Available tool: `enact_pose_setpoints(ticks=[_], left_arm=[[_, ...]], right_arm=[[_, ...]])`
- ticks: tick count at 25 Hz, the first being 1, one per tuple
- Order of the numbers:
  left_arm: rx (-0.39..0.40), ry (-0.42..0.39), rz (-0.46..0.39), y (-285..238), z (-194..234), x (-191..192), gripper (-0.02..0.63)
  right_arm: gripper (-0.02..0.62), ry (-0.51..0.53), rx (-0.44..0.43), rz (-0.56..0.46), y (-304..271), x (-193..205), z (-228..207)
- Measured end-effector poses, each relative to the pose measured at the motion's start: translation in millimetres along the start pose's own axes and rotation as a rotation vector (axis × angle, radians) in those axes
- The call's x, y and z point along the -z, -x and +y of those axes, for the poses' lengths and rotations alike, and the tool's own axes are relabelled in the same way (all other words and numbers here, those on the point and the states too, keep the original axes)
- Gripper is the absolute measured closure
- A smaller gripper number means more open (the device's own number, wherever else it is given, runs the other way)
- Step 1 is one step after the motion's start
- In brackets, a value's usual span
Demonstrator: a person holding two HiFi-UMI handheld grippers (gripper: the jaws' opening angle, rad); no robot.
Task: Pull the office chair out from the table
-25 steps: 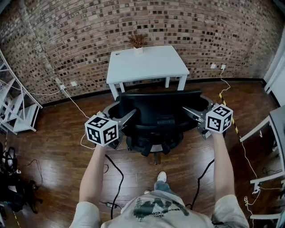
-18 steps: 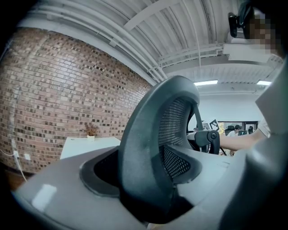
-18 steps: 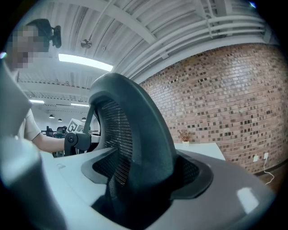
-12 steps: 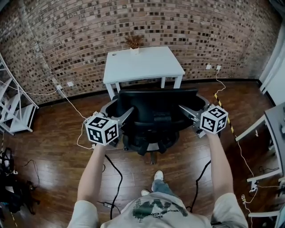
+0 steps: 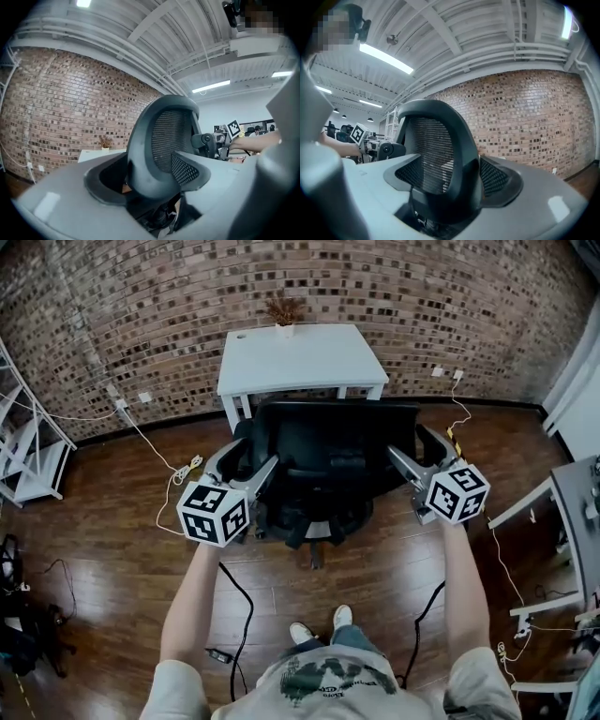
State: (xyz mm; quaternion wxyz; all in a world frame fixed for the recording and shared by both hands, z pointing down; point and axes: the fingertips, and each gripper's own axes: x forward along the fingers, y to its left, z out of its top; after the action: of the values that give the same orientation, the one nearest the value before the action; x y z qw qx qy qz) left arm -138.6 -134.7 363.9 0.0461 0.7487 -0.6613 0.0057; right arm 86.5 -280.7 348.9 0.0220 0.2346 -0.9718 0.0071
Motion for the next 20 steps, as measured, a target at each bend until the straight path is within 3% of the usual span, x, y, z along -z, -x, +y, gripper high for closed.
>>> enact_pose_setpoints(ticks=[7,11,20], left_arm=[[-0.001,0.003,0.001,16,-33,9,0.298],[-0.012,-0.017,-0.006,31,-60,6,0.323],[-0.026,-0.064,0.006,71,-143,18,0.427]], right_arm=[[0.210,0.011,-0.005,-0.015,27,2,22],[0.304,0.024,-0.004,-0.051,50,-4,41],[0.364,0.028,-0.039,-0.073,120,2,102]])
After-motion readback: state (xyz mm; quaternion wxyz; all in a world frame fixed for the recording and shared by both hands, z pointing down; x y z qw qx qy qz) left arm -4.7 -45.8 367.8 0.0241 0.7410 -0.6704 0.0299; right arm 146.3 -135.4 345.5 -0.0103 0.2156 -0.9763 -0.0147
